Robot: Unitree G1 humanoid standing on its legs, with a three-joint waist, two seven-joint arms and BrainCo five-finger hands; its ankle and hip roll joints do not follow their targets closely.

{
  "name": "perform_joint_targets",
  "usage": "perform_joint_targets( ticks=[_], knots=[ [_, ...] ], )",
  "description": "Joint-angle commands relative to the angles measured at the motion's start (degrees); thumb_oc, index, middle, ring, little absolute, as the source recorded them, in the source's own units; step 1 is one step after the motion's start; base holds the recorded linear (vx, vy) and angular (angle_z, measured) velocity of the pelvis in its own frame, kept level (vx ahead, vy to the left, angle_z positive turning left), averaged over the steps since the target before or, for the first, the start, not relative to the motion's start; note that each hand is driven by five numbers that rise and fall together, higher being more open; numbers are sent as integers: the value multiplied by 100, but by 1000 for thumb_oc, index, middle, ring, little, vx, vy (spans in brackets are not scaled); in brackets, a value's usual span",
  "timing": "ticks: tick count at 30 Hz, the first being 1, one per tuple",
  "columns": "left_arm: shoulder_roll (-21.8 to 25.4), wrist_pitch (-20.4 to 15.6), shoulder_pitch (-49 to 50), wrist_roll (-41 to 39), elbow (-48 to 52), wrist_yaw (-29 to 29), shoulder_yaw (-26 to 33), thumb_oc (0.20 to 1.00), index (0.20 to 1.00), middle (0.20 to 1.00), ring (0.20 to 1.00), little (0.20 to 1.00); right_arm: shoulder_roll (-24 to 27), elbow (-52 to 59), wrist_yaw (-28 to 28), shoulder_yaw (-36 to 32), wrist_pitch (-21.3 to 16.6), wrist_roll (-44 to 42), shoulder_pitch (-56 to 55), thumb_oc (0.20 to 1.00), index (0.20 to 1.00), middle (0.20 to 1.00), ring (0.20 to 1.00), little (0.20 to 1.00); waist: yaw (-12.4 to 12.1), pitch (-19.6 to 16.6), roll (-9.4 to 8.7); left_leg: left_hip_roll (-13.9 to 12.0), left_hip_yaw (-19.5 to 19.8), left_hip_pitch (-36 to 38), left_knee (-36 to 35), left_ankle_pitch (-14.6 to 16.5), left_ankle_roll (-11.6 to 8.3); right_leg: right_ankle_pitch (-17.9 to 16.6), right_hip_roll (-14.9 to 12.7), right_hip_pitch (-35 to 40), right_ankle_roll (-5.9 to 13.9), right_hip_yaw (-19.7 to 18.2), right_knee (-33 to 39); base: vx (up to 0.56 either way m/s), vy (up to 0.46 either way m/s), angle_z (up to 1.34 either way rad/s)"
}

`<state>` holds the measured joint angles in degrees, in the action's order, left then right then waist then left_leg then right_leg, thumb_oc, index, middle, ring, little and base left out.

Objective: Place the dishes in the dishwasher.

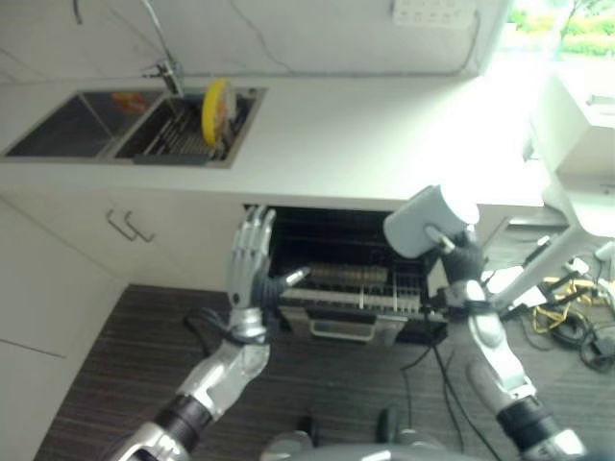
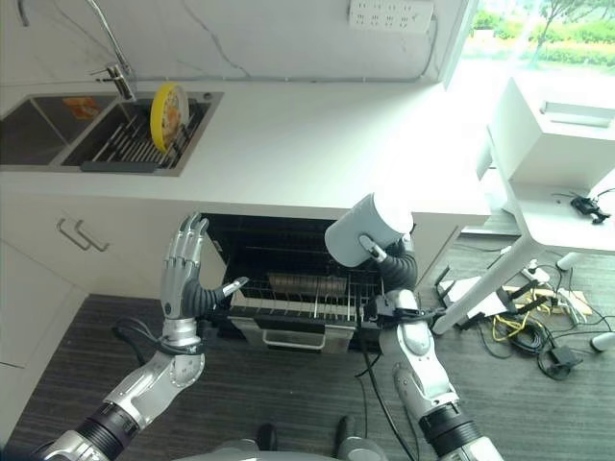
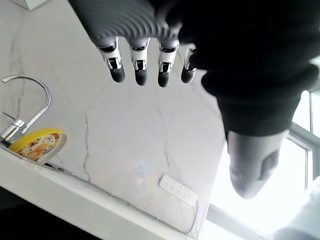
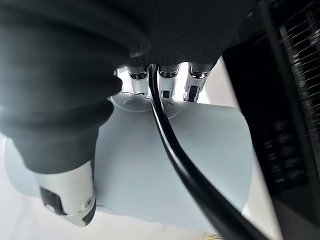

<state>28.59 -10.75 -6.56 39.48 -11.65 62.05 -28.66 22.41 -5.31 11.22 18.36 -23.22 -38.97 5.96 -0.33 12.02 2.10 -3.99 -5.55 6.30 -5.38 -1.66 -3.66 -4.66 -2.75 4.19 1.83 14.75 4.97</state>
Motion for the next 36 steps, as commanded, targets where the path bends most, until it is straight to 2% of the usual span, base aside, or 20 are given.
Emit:
perform_joint_targets(
  ticks=[1, 5, 11, 17, 20, 26, 30, 36],
  knots=[
    [197, -148, -553, 140, -178, 118, 105, 1000, 1000, 1000, 1000, 1000, -108, 139, -357, -194, -450, -21, 838, 200, 200, 200, 200, 200, 52, 146, -149, -254, -157, -144, 158, 342, 50, 754, -626, -11, 558, -352, -552, -211, 30, 0],
    [290, -162, -795, 84, -337, 139, 160, 1000, 1000, 1000, 1000, 1000, -2, -277, -389, -278, -323, 139, 1256, 200, 200, 200, 200, 200, 91, 472, -58, -212, -77, -365, 167, 216, 48, 695, -650, -257, 560, -440, -631, -110, 35, 0],
    [285, -211, -843, 71, -373, 86, 193, 1000, 1000, 1000, 1000, 1000, 61, -772, -344, -317, -77, 484, 1356, 200, 200, 200, 200, 200, 121, 711, 34, -158, -8, -494, 173, 140, 48, 672, -702, -396, 567, -486, -718, -13, 47, 0],
    [336, -239, -1027, -20, -355, -68, 170, 1000, 1000, 1000, 1000, 1000, 196, -1167, -124, -390, 151, 813, 1803, 200, 200, 200, 200, 200, 47, 949, 65, -110, 93, -673, 217, 90, 52, 658, -721, -534, 564, -481, -806, -22, 13, 1],
    [405, -258, -1215, -80, -346, -108, 172, 1000, 1000, 1000, 1000, 1000, 363, -1468, 64, -442, 433, 1203, 2270, 200, 200, 200, 200, 200, -36, 1165, 90, -77, 149, -863, 240, 48, 53, 642, -729, -693, 564, -461, -867, -63, 3, 3],
    [529, -327, -1455, -104, -296, -119, 194, 1000, 1000, 1000, 1000, 1000, 699, -2122, 74, -540, 466, 1429, 2730, 200, 200, 200, 200, 200, -137, 1507, 139, -52, 186, -1251, 355, -36, 67, 588, -764, -1080, 567, -428, -1066, -69, 3, 10],
    [571, -331, -1596, -151, -278, -164, 179, 1000, 1000, 1000, 1000, 1000, 740, -2391, 32, -549, 404, 1454, 2956, 200, 200, 200, 200, 200, -179, 1637, 163, -21, 203, -1432, 417, -64, 85, 554, -791, -1282, 577, -425, -1171, -46, 2, 9],
    [597, -287, -1758, -191, -156, -270, 184, 1000, 1000, 1000, 1000, 1000, 733, -2733, 142, -531, 588, 1594, 3305, 200, 200, 200, 200, 200, -256, 1777, 210, 38, 200, -1769, 510, -106, 121, 506, -847, -1652, 612, -398, -1343, -25, 3, 3]
  ],
)
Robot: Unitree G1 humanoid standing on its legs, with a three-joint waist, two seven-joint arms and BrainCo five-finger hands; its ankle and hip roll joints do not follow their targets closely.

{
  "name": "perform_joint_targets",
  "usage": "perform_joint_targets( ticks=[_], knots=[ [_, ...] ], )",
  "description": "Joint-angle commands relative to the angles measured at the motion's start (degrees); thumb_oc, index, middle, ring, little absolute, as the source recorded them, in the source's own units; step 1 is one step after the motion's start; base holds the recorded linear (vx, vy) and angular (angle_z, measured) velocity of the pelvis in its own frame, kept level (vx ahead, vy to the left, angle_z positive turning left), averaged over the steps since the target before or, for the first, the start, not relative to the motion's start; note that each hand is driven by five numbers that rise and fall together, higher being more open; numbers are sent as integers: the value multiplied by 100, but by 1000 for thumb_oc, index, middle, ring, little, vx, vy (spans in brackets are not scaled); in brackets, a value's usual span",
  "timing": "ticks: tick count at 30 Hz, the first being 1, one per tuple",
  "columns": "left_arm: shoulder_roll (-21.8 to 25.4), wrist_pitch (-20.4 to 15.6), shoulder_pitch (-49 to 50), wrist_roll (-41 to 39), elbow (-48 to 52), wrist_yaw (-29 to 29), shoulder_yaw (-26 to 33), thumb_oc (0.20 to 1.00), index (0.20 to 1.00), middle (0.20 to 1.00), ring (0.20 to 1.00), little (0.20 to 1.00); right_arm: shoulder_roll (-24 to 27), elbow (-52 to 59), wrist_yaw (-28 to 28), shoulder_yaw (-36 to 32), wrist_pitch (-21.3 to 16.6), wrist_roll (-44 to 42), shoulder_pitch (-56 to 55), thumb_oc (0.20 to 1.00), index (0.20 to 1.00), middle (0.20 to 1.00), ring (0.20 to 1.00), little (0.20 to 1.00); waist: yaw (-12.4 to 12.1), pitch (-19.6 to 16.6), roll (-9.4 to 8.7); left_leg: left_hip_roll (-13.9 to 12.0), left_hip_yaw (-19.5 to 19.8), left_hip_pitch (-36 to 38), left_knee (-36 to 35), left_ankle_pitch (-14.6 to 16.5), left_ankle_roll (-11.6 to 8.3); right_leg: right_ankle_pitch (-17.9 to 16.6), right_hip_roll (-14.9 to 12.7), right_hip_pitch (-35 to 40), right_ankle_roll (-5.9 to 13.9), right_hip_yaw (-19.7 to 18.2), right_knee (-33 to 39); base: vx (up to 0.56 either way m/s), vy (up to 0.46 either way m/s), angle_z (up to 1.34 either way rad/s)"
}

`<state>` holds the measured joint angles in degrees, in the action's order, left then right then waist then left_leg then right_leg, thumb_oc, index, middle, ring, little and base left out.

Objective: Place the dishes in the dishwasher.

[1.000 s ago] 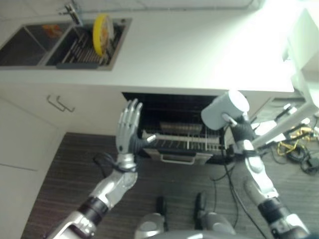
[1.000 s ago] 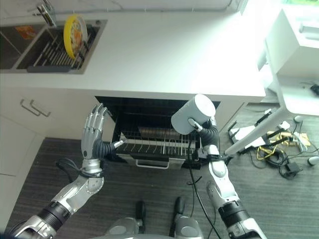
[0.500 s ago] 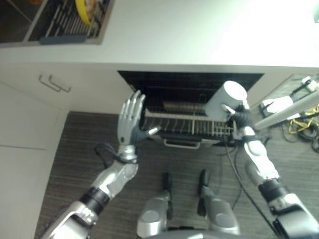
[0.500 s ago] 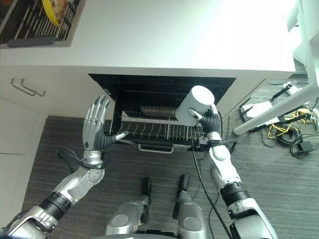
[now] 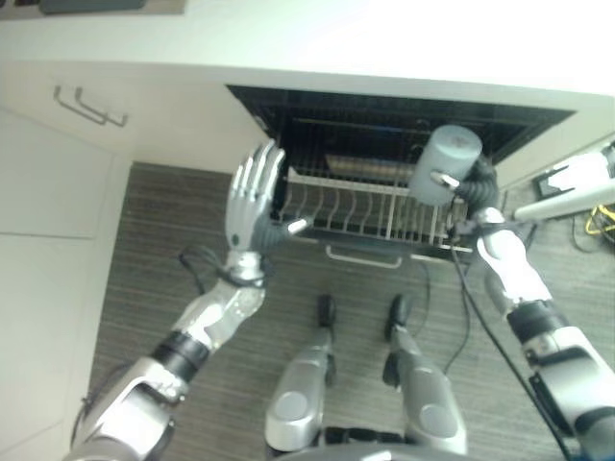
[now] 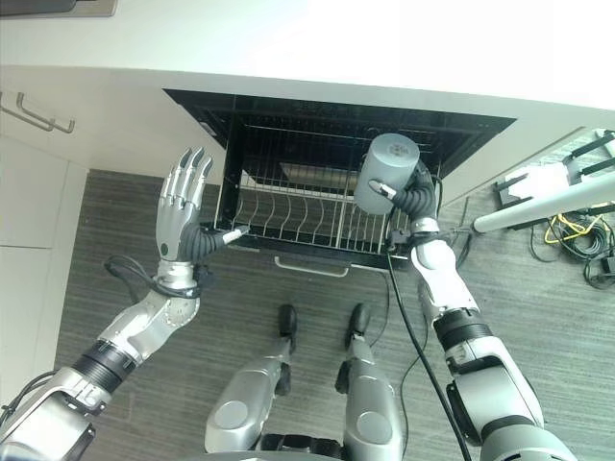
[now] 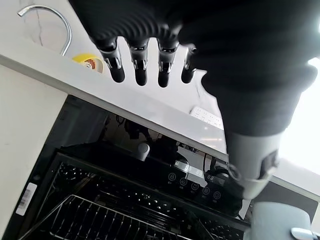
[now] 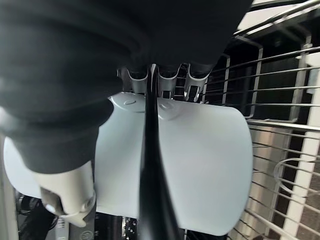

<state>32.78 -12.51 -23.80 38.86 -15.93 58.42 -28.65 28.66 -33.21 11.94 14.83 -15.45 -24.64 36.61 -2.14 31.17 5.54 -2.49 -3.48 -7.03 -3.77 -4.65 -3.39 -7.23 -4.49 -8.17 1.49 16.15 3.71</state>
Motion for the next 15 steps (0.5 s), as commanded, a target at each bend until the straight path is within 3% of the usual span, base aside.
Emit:
perform_joint_targets(
  ticks=[1, 6, 12, 13, 14, 15],
  knots=[
    [181, -99, -61, -135, 286, 83, 175, 1000, 1000, 1000, 1000, 1000, 109, -16, 64, -178, -179, 134, 289, 200, 200, 200, 200, 200, -83, -138, -126, -111, -10, -504, 363, 185, 98, 758, -680, -489, 649, -539, -1243, -28, 6, 5],
    [200, -347, -184, -139, 330, -315, 44, 1000, 1000, 1000, 1000, 1000, 81, -313, -54, -206, -41, 0, 569, 200, 200, 200, 200, 200, -128, -137, -79, -73, -1, -760, 410, 169, 115, 753, -706, -789, 654, -538, -1371, -5, 18, 6],
    [208, -361, -185, -139, 336, -345, 36, 1000, 1000, 1000, 1000, 1000, 83, -315, -62, -206, -18, 16, 577, 200, 200, 200, 200, 200, -129, -137, -78, -71, -3, -766, 416, 171, 116, 755, -710, -797, 655, -537, -1380, 1, 2, 1],
    [256, -404, -181, -150, 394, -518, -23, 1000, 1000, 1000, 1000, 1000, 104, -288, -115, -193, 259, 68, 645, 200, 200, 200, 200, 200, -135, -137, -67, -64, -15, -789, 439, 172, 123, 760, -718, -828, 657, -532, -1417, 73, 15, 0],
    [379, -489, -249, -264, 464, -914, -233, 1000, 1000, 1000, 1000, 1000, 264, -629, -269, -205, 892, 28, 1015, 200, 200, 200, 200, 200, -187, -137, -24, -55, -17, -914, 483, 160, 133, 755, -746, -965, 670, -518, -1493, 77, 13, -2],
    [400, -500, -273, -296, 486, -967, -264, 1000, 1000, 1000, 1000, 1000, 296, -715, -294, -207, 921, 32, 1101, 200, 200, 200, 200, 200, -200, -137, -13, -52, -10, -953, 499, 162, 134, 764, -748, -1010, 667, -525, -1524, 68, -3, 2]
  ],
)
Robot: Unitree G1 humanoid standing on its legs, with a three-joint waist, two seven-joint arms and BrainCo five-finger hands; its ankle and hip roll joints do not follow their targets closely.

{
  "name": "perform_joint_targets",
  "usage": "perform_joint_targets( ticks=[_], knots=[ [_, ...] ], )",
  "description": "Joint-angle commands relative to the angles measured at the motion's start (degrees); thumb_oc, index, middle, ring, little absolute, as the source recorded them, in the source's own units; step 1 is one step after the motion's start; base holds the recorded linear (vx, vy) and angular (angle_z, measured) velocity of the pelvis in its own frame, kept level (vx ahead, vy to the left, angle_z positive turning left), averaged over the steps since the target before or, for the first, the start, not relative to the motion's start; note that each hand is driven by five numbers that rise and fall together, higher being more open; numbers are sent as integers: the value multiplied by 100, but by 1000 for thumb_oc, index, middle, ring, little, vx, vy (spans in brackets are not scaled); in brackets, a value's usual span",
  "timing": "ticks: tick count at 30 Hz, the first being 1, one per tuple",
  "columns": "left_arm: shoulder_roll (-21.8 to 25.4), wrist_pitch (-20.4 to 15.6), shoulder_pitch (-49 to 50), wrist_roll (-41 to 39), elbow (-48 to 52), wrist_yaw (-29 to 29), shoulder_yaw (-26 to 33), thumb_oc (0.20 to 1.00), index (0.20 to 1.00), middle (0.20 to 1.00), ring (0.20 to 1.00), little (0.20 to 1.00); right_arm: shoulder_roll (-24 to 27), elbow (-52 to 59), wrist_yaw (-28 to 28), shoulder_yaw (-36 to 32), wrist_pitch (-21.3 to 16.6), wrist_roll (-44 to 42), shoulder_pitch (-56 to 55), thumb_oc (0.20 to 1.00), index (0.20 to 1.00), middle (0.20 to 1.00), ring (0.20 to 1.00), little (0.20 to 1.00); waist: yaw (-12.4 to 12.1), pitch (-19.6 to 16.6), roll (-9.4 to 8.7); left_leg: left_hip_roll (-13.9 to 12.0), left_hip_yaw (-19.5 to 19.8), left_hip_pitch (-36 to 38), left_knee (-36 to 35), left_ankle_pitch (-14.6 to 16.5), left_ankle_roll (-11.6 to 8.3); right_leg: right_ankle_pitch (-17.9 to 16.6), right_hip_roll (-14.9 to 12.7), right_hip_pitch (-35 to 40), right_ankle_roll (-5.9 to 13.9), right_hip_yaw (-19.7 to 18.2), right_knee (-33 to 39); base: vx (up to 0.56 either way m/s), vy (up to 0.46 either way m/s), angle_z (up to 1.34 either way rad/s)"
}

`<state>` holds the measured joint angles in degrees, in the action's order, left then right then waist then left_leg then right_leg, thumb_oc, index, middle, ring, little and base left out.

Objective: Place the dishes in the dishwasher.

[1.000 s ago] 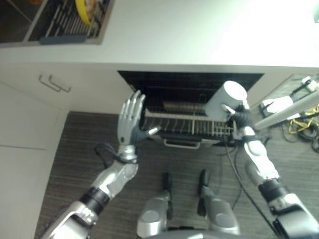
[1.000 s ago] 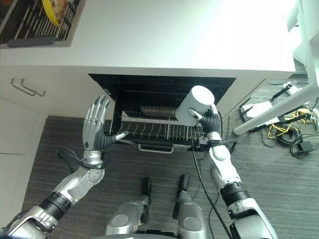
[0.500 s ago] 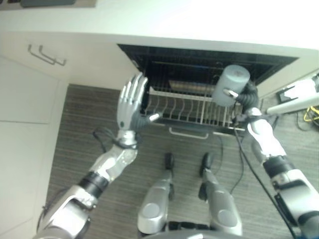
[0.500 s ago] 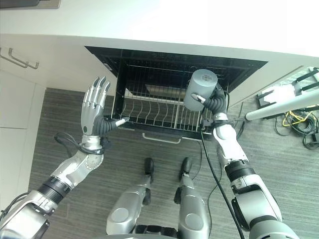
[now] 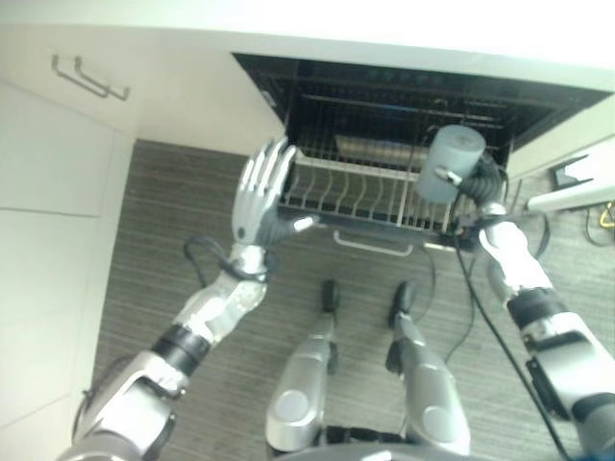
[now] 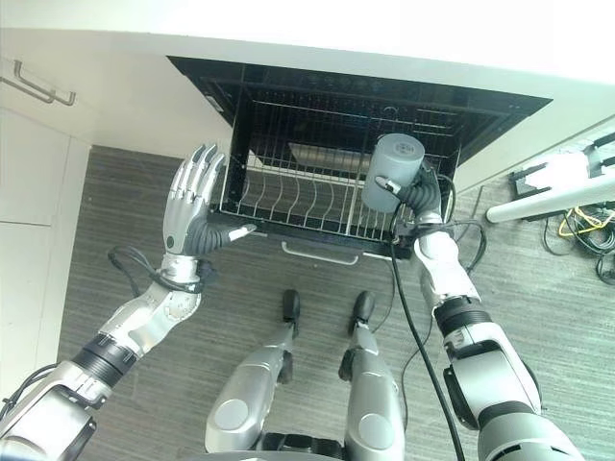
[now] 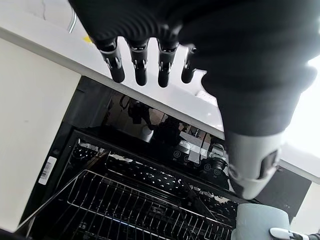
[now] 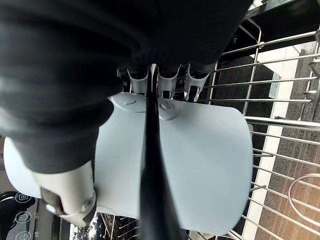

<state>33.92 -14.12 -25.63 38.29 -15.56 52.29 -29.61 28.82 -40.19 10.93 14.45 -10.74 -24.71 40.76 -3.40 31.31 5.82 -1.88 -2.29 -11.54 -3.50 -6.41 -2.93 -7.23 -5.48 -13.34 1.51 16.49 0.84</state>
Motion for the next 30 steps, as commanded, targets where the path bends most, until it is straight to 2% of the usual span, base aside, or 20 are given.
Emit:
perform_joint_targets(
  ticks=[1, 6, 10, 11, 23, 30],
  knots=[
    [312, -346, -107, -284, 467, -418, -213, 1000, 1000, 1000, 1000, 1000, 306, -110, -214, -159, 485, 66, 774, 200, 200, 200, 200, 200, -84, -152, -26, -110, -128, -511, 469, 338, 88, 770, -652, -502, 663, -557, -1243, 34, 14, 4],
    [409, -342, -182, -561, 583, -997, -434, 1000, 1000, 1000, 1000, 1000, 369, -531, -221, -128, 623, 80, 1170, 200, 200, 200, 200, 200, -124, -152, 47, -79, -147, -628, 488, 323, 90, 757, -681, -619, 664, -561, -1273, 14, 16, 2],
    [466, -176, -213, -763, 716, -1444, -663, 1000, 1000, 1000, 1000, 1000, 446, -880, -209, -133, 685, 199, 1419, 200, 200, 200, 200, 200, -133, -152, 161, -54, -183, -714, 502, 308, 90, 748, -719, -717, 665, -568, -1300, 19, 67, 0],
    [506, -22, -232, -849, 771, -1806, -776, 1000, 1000, 1000, 1000, 1000, 478, -1013, -169, -124, 730, 235, 1553, 200, 200, 200, 200, 200, -132, -152, 220, -45, -206, -751, 504, 303, 92, 738, -737, -771, 673, -576, -1313, 13, 78, 2],
    [635, 692, -195, -959, 961, -2269, -1450, 1000, 1000, 1000, 1000, 1000, 714, -1854, 229, 6, 1053, 431, 2274, 200, 200, 200, 200, 200, -173, -152, 534, 21, -299, -946, 490, 256, 77, 715, -811, -1005, 671, -582, -1324, 5, 63, -2],
    [644, 776, -34, -848, 1061, -2185, -1682, 1000, 1000, 1000, 1000, 1000, 850, -2056, 606, 44, 1111, 591, 2567, 200, 200, 200, 200, 200, -210, -152, 676, 55, -331, -1048, 469, 231, 64, 714, -866, -1130, 684, -559, -1352, 2, 17, -3]
  ],
)
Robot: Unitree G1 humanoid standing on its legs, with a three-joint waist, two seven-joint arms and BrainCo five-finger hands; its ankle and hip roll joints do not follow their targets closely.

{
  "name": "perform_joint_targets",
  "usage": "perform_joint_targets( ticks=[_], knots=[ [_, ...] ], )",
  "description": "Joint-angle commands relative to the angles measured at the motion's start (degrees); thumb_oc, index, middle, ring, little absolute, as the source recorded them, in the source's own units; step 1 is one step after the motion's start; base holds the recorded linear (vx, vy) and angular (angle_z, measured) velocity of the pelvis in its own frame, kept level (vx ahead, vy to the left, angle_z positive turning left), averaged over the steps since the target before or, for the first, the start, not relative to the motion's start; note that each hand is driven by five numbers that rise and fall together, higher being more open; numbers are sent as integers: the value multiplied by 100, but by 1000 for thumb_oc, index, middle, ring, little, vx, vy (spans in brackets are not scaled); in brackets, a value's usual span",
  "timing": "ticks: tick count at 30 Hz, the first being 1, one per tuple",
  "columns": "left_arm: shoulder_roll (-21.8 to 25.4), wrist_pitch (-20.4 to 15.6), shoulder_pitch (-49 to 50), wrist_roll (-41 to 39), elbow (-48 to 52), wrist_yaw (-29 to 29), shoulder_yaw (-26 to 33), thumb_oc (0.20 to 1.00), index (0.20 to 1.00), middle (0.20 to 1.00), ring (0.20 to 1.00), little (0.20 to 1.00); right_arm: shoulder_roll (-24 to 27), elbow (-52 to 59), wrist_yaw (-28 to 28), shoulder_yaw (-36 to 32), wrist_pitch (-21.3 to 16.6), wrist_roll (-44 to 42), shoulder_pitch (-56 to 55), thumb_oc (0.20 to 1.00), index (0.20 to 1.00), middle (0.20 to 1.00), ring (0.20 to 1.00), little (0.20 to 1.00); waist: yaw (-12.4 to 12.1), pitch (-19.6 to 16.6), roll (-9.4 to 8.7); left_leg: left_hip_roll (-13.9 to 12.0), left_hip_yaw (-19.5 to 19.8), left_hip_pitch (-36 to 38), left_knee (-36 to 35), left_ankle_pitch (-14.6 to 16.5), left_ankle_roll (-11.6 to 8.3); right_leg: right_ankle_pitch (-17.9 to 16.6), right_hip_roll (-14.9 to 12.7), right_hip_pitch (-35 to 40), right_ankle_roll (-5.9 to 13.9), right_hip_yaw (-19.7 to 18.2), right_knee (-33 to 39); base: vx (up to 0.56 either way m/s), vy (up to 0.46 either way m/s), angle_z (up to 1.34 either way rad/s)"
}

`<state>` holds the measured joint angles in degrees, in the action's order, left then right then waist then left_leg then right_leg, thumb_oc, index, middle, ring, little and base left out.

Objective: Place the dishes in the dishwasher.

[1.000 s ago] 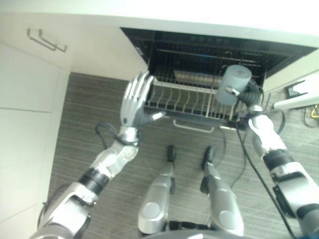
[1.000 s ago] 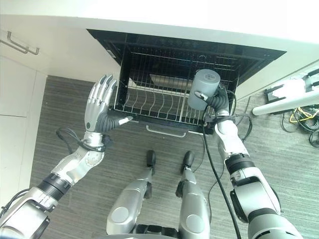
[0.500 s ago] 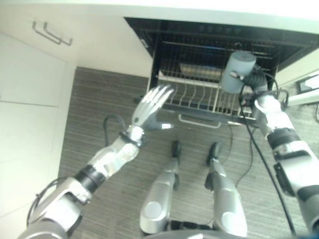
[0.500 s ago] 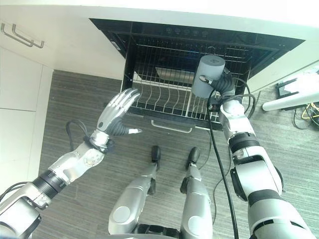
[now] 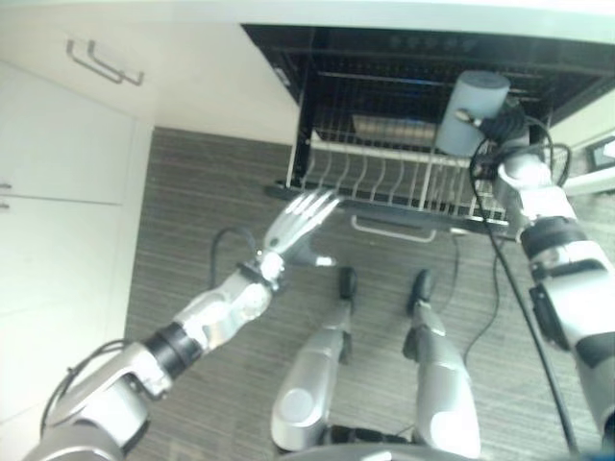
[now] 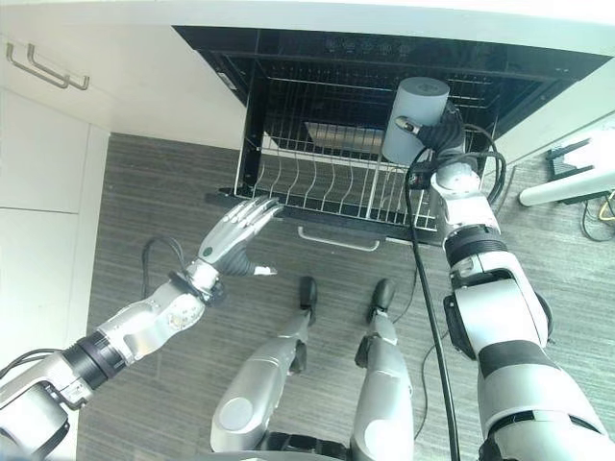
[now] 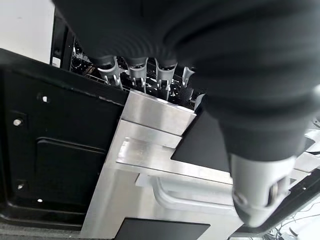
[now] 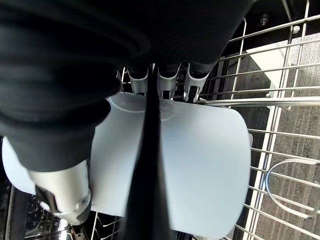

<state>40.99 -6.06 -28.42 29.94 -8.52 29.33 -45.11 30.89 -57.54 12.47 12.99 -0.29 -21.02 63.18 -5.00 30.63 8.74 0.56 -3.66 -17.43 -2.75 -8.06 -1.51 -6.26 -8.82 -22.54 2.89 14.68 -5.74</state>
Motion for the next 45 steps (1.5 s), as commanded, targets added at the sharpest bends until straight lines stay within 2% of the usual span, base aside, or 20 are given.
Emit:
perform_joint_targets(
  ticks=[1, 8, 9, 10, 14, 17, 19, 22, 24, 25, 26, 28, 31, 34, 39, 45],
  knots=[
    [-76, -17, 271, 4, 380, 135, -147, 1000, 1000, 1000, 1000, 1000, 651, -347, 507, 200, 59, 206, 349, 200, 200, 200, 200, 200, -57, -84, 401, -183, -205, -464, 386, 392, -78, 619, -540, -218, 545, -375, -693, 0, 32, 1],
    [-71, -57, 429, 120, 367, 376, -243, 1000, 1000, 1000, 1000, 1000, 663, -432, 679, 192, 88, 174, 451, 200, 200, 200, 200, 200, -69, -84, 452, -181, -269, -501, 396, 390, -87, 611, -585, -284, 558, -364, -719, 2, 10, 0],
    [-67, -58, 449, 116, 357, 412, -252, 1000, 1000, 1000, 1000, 1000, 648, -461, 737, 197, 128, 134, 488, 752, 752, 752, 752, 752, -76, -84, 456, -186, -285, -509, 398, 383, -86, 596, -595, -300, 561, -361, -721, 0, 0, 0],
    [-50, -87, 474, 123, 331, 463, -268, 1000, 1000, 1000, 1000, 1000, 660, -507, 818, 203, 132, 130, 531, 1000, 1000, 1000, 1000, 1000, -82, -84, 460, -189, -292, -527, 406, 381, -86, 592, -597, -326, 563, -358, -736, 0, 0, 0],
    [-80, -135, 525, 166, 264, 558, -320, 1000, 1000, 1000, 1000, 1000, 649, -580, 1201, 216, 314, 378, 545, 1000, 1000, 1000, 1000, 1000, -85, -84, 473, -194, -298, -576, 424, 383, -87, 597, -594, -392, 557, -376, -779, 0, 0, 0],
    [-112, -208, 618, 257, 208, 669, -341, 1000, 1000, 1000, 1000, 1000, 648, -601, 1688, 220, 365, 557, 483, 1000, 1000, 1000, 1000, 1000, -86, -84, 478, -188, -312, -599, 430, 380, -79, 589, -596, -416, 555, -382, -783, 0, 0, 0],
    [-145, -225, 658, 294, 172, 754, -374, 1000, 1000, 1000, 1000, 1000, 645, -620, 2069, 221, 299, 744, 460, 1000, 1000, 1000, 1000, 1000, -79, -84, 488, -184, -328, -603, 447, 383, -70, 578, -605, -427, 555, -396, -791, 0, 0, 0],
    [-168, -268, 710, 355, 117, 845, -422, 1000, 1000, 1000, 1000, 1000, 615, -563, 2357, 241, 164, 990, 474, 1000, 1000, 1000, 1000, 1000, -81, -84, 508, -174, -337, -596, 442, 380, -67, 573, -607, -426, 557, -401, -787, 0, 0, 0],
    [-200, -305, 775, 409, 47, 889, -453, 1000, 1000, 1000, 1000, 1000, 555, -527, 2472, 224, -135, 754, 395, 1000, 1000, 1000, 1000, 1000, -69, -84, 504, -162, -336, -522, 440, 425, -65, 629, -623, -369, 569, -405, -814, 0, 0, 0],
    [-250, -329, 845, 468, -14, 964, -469, 1000, 1000, 1000, 1000, 1000, 441, -454, 2538, 112, -577, 41, 320, 1000, 1000, 1000, 1000, 1000, -55, -84, 506, -163, -345, -491, 440, 430, -64, 637, -626, -351, 563, -416, -816, 0, 0, 0],
    [-252, -331, 838, 473, -19, 970, -460, 1000, 1000, 1000, 1000, 1000, 434, -447, 2538, 101, -606, 18, 326, 1000, 1000, 1000, 1000, 1000, -57, -84, 509, -170, -348, -528, 443, 398, -60, 595, -617, -381, 552, -415, -801, -19, 15, -4],
    [-348, -364, 913, 536, -122, 1006, -459, 1000, 1000, 1000, 1000, 1000, 248, -282, 2520, -104, -1159, -260, 164, 1000, 1000, 1000, 1000, 1000, -24, -84, 504, -171, -367, -431, 414, 437, -71, 654, -618, -311, 557, -433, -804, -7, 20, -8],
    [-464, -391, 1005, 663, -210, 1020, -397, 1000, 1000, 1000, 1000, 1000, -4, 156, 2422, -306, -1637, -212, -98, 1000, 1000, 1000, 1000, 1000, 31, -84, 491, -207, -403, -382, 379, 415, -65, 628, -597, -288, 544, -454, -770, -26, 25, -11],
    [-527, -389, 1118, 730, -302, 1060, -347, 1000, 1000, 1000, 1000, 1000, -173, 609, 2416, -435, -1802, -415, -394, 1000, 1000, 1000, 1000, 1000, 103, -84, 451, -227, -446, -233, 340, 441, -54, 646, -592, -179, 542, -469, -747, -23, 10, -6],
    [-533, -386, 1354, 806, -507, 995, -182, 1000, 1000, 1000, 1000, 1000, -342, 1465, 2236, -678, -1941, -734, -1171, 1000, 1000, 1000, 1000, 1000, 277, -84, 267, -297, -536, 172, 242, 503, -46, 659, -551, 188, 567, -467, -630, -27, -32, 0],
    [-570, -367, 1571, 826, -938, 976, -72, 1000, 1000, 1000, 1000, 1000, -516, 2098, 2346, -694, -2041, -541, -1880, 1000, 1000, 1000, 1000, 1000, 487, -84, 27, -387, -650, 840, 168, 619, -52, 694, -494, 834, 587, -480, -444, -38, -47, -12]
  ],
)
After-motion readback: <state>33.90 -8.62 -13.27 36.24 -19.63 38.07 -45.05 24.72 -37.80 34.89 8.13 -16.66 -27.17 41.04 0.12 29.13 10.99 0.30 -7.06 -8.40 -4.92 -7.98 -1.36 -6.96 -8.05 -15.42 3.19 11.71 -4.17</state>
